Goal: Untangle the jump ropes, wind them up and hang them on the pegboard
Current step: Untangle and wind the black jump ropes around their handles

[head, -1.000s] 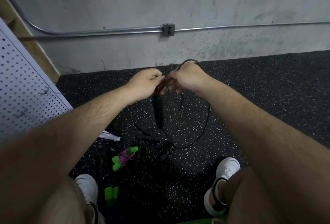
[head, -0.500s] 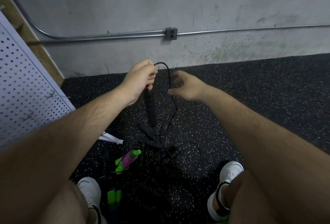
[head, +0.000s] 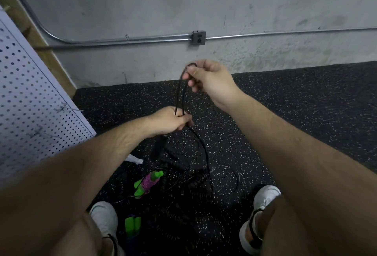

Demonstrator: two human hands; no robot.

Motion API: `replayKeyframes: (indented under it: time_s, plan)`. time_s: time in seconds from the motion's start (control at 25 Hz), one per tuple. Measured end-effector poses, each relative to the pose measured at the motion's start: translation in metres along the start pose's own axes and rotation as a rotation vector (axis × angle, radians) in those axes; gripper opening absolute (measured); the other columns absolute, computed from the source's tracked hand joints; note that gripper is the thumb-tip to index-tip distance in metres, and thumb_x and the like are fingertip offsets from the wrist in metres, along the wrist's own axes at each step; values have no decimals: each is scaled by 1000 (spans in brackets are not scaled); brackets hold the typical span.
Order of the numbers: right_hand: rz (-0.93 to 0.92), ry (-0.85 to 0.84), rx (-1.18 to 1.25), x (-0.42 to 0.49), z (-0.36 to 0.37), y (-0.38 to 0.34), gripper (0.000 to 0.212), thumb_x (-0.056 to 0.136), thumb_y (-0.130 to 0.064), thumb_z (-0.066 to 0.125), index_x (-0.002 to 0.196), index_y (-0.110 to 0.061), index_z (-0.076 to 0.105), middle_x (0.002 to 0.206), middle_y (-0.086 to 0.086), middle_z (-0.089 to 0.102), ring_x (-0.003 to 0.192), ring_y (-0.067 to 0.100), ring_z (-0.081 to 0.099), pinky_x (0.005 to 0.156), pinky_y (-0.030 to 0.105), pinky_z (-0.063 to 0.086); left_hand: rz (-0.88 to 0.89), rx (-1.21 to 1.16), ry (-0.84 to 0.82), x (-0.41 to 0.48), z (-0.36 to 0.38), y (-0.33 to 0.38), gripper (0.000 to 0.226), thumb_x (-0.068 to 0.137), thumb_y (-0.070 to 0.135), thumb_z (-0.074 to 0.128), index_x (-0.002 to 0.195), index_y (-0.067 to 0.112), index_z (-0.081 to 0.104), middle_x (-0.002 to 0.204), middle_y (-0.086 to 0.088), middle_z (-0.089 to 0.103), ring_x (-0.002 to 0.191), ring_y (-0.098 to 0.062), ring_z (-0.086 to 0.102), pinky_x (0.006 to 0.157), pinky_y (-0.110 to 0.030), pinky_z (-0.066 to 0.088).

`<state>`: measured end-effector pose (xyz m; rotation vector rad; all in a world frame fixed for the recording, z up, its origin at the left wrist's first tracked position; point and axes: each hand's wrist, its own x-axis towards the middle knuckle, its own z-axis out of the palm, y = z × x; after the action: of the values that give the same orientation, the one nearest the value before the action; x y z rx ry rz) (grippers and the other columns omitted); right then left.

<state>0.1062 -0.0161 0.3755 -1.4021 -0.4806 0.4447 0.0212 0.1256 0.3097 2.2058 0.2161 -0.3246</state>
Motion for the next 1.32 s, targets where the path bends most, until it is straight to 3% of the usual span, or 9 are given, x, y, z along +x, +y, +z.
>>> replayKeyframes:
  time_s: [0.16,0.32,0.4,0.64,0.8,1.04,1.12,1.2,1.32]
  plan:
    - [109,-93,-186,-1,-15,13,50,82,12,53,128,-8,55,123,7,65,90,22,62,66,27,51,45,-197,124,4,-9,8,36,106,35,48,86,16,69,59,8,52,52,-8,43,51,-24,36]
    - [405,-531,-917,-7,-17,44,51,84,-30,74,130,-17,55,124,0,62,106,18,62,95,40,53,117,-481,151,3,-29,15,35,108,31,45,87,11,64,62,2,44,46,-5,35,43,-17,30]
    - [430,-496,-984,-11,-6,57,32,91,-38,72,111,-15,64,105,0,70,93,20,68,84,33,56,135,-548,141,1,-35,17,34,109,29,43,89,8,62,63,1,42,46,-6,32,42,-18,26]
    - [324,-329,-779,-12,-6,31,33,105,-35,51,98,-8,67,78,1,76,75,15,75,62,27,56,21,-398,341,6,-50,6,35,103,43,53,106,12,70,70,3,54,56,-9,43,53,-24,37]
    - [250,-158,-252,-8,-12,3,27,105,-27,53,111,-2,62,85,6,76,82,24,74,65,32,57,-152,-162,341,15,-44,-8,40,99,47,58,101,9,70,86,-3,71,72,-18,63,69,-34,54]
    - [271,-56,84,-8,-1,-7,27,105,-19,52,115,5,58,98,17,76,88,28,75,72,33,62,-340,71,373,1,-38,18,59,102,50,49,142,8,50,139,-11,58,117,-29,59,94,-36,51]
    - [275,-30,126,-9,5,-5,25,104,-14,53,115,8,58,96,19,76,85,29,75,74,34,63,-120,-177,393,-5,-40,29,52,107,49,33,124,10,63,126,-15,67,111,-31,63,91,-37,46]
    - [269,25,178,-9,8,-7,23,102,-11,56,111,11,59,93,21,75,80,29,73,72,33,63,2,-512,123,-20,-38,40,55,106,55,30,108,14,66,89,-7,72,82,-25,69,80,-37,51]
    - [320,107,104,-11,4,-15,27,98,-16,65,108,9,62,91,20,75,79,29,75,70,32,63,105,-328,159,-17,-36,32,44,104,54,42,82,20,59,54,12,45,52,-12,42,56,-33,44]
